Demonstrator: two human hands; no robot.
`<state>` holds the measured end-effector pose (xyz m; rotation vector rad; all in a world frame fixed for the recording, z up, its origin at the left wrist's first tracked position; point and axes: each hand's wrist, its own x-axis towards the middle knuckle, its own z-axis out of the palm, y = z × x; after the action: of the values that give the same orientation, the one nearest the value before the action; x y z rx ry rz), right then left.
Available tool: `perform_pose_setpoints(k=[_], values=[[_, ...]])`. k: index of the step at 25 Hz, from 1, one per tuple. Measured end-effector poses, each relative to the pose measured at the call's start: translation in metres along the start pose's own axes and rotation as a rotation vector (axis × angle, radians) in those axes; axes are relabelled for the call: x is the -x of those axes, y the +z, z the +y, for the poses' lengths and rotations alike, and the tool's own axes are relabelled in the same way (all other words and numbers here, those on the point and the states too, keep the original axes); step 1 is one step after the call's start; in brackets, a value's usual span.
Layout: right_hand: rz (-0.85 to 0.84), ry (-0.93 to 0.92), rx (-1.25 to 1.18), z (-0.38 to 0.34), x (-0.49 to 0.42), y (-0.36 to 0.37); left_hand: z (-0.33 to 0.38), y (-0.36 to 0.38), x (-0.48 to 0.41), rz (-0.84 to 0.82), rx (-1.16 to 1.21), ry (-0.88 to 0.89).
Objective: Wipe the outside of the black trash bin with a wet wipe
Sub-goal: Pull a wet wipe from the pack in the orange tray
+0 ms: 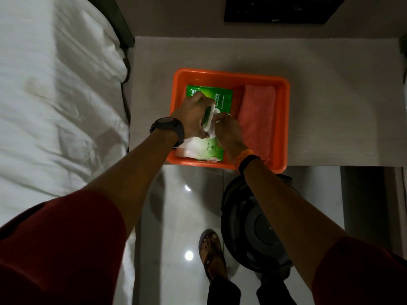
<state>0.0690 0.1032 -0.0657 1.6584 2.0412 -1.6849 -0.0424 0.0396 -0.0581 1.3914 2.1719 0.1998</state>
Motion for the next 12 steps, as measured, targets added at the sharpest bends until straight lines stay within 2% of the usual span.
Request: perform_pose_setpoints(k=[3,5,7,12], values=[[0.034,-0.005,-0.058,0.01,0.001,-0.004,-0.008,-0.004,0.01,0.068,0.335,-0.057],[0.002,-0.067,0.056,0.014,0.003,-0.002,-0.007,-0.004,0.019,0.105,0.464,-0.121],[0.002,-0.111,0.165,0.011,0.007,0.002,-0.004,-0.003,0.024,0.115,0.52,-0.16],[0.087,-0.138,0.21,0.011,0.012,0.003,0.0,-0.002,0.023,0.109,0.524,-0.169]])
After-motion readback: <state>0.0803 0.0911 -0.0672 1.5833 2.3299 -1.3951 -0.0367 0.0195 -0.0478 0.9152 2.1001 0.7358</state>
